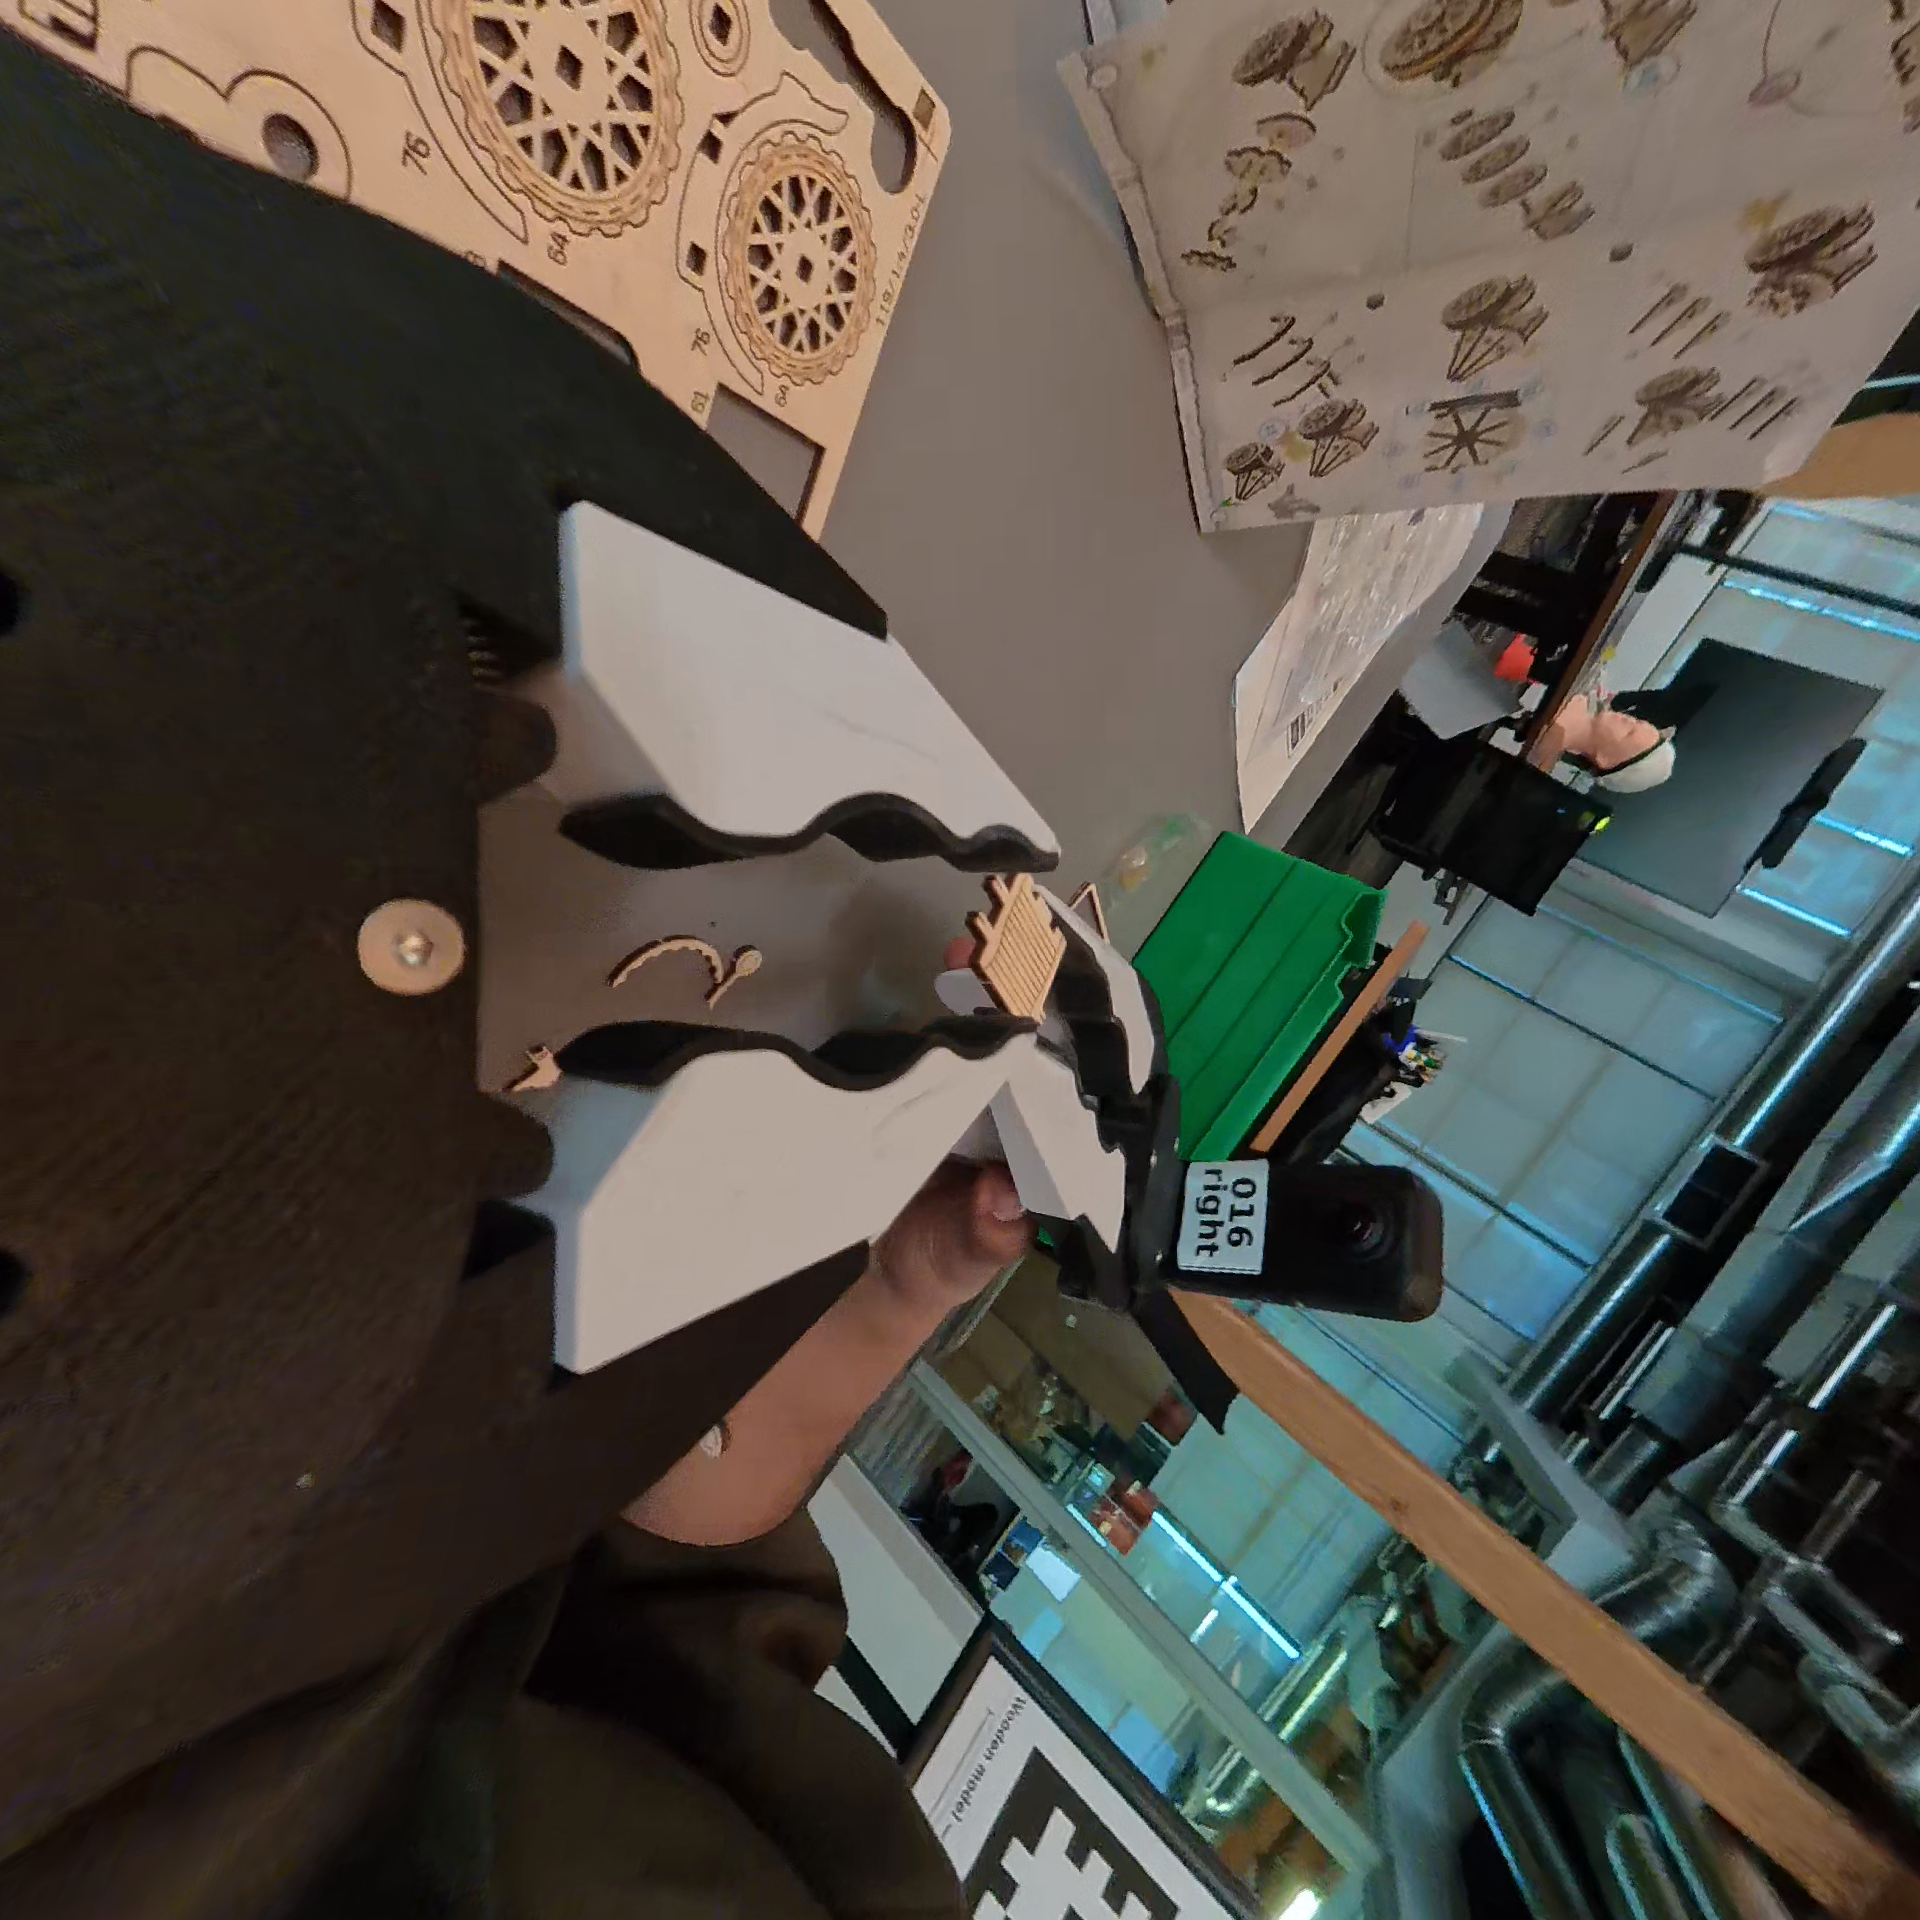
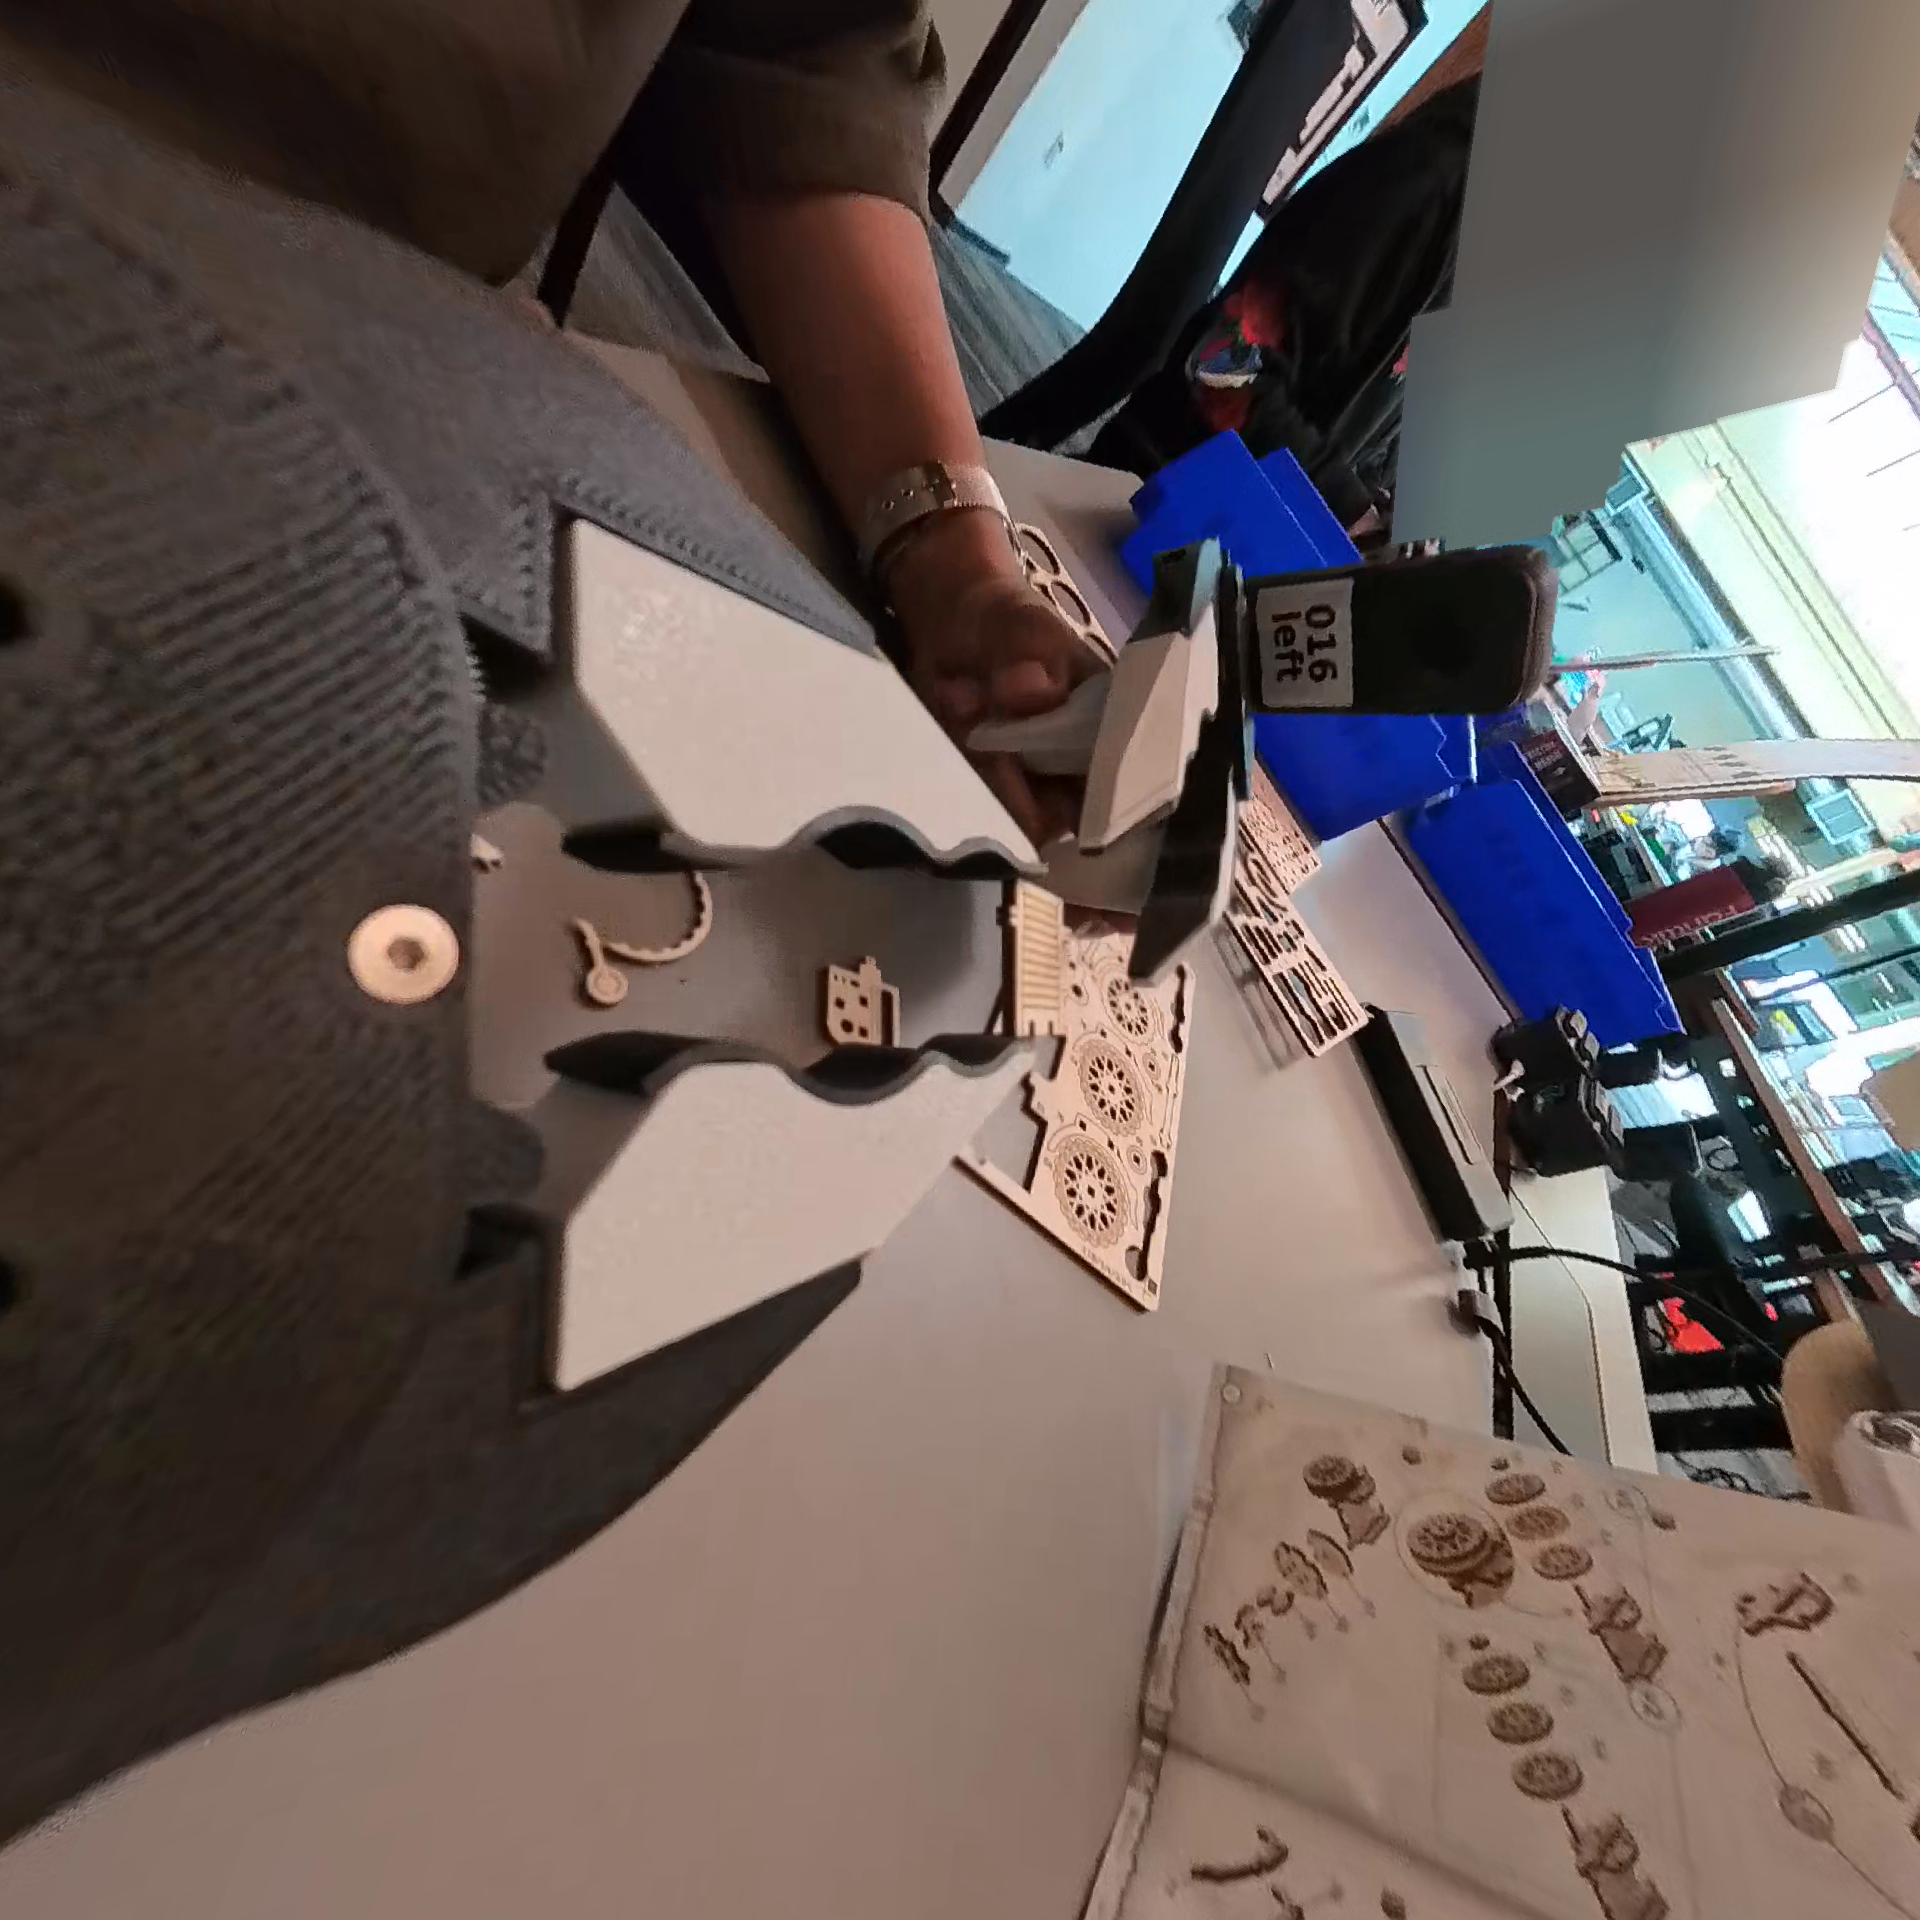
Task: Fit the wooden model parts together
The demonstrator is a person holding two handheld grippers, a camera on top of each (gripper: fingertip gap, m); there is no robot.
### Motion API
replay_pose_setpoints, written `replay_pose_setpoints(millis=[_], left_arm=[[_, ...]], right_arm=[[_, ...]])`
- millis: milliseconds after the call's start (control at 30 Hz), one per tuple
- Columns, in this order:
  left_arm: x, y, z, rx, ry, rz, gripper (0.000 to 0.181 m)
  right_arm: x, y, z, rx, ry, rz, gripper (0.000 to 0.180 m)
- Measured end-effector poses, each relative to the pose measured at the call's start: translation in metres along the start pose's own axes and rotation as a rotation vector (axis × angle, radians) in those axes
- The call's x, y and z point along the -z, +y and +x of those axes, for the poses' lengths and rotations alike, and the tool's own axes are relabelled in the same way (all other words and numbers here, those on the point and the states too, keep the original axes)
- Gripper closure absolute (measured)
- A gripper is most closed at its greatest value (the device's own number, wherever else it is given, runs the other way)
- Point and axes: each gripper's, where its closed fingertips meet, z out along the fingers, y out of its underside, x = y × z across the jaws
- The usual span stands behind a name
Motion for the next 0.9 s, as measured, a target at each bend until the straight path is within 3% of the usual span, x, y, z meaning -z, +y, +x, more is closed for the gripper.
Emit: replay_pose_setpoints(millis=[200, 700, 900], left_arm=[[0.004, -0.002, -0.006, 0.219, 0.11, 0.02, 0.158], [-0.006, 0.017, 0.002, 0.194, 0.11, -0.107, 0.164], [-0.003, 0.009, 0.007, 0.085, 0.08, -0.053, 0.142]], right_arm=[[0.002, -0.006, -0.007, 0.046, -0.023, 0.03, 0.151], [0.0, -0.009, -0.008, 0.11, 0.007, 0.045, 0.152], [0.001, -0.01, -0.002, 0.096, 0.036, 0.053, 0.152]])
